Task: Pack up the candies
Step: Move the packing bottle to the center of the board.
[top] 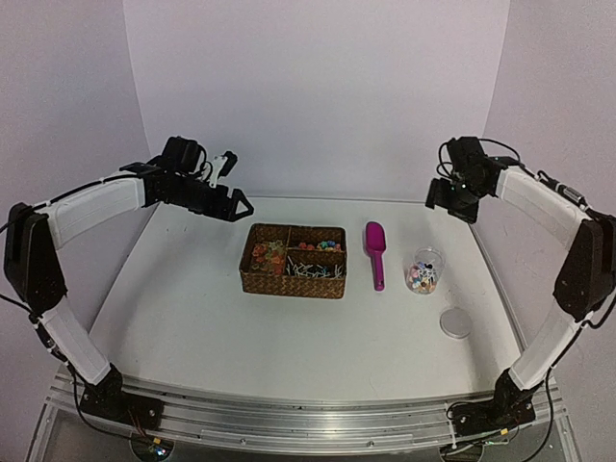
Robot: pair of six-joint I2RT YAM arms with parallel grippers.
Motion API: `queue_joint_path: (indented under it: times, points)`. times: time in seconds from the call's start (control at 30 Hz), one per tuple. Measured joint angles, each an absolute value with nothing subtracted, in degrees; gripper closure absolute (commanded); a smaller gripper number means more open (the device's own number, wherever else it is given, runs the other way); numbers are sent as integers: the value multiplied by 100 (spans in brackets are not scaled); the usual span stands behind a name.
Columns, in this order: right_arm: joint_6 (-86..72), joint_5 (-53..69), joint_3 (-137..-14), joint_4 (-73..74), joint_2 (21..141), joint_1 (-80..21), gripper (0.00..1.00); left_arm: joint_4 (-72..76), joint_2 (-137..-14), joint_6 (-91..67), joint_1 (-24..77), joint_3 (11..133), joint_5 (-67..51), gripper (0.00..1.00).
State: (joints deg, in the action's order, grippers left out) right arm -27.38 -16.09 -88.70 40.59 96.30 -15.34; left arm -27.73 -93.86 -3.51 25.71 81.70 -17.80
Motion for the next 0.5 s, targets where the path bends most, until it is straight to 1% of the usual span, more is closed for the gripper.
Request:
queue_joint_path:
  times: [0.07,0.13,0.23,0.4,0.5]
  points:
    - [-2754,-1562,-8485,4243,9711,-1316,41,-2572,-9070,-199,2571,7861,-1900,10]
    - [-2726,-1445,-8264,4420,9888,-1330,42,-2334,-8925,-134,2572,7651,-2003,10]
    - [-2723,-1399,-8146,4514,10099,-1418,51,-2102,-8917,-167,2576,7470,-2102,10]
    - [-2693,-1579,-8122,4507,10265,-1441,61,-1922,-8919,-265,2576,7342,-2134,10]
    - [-2683,-1704,-8090,4485,10375,-1429,70,-1832,-8919,-312,2576,7336,-2132,10]
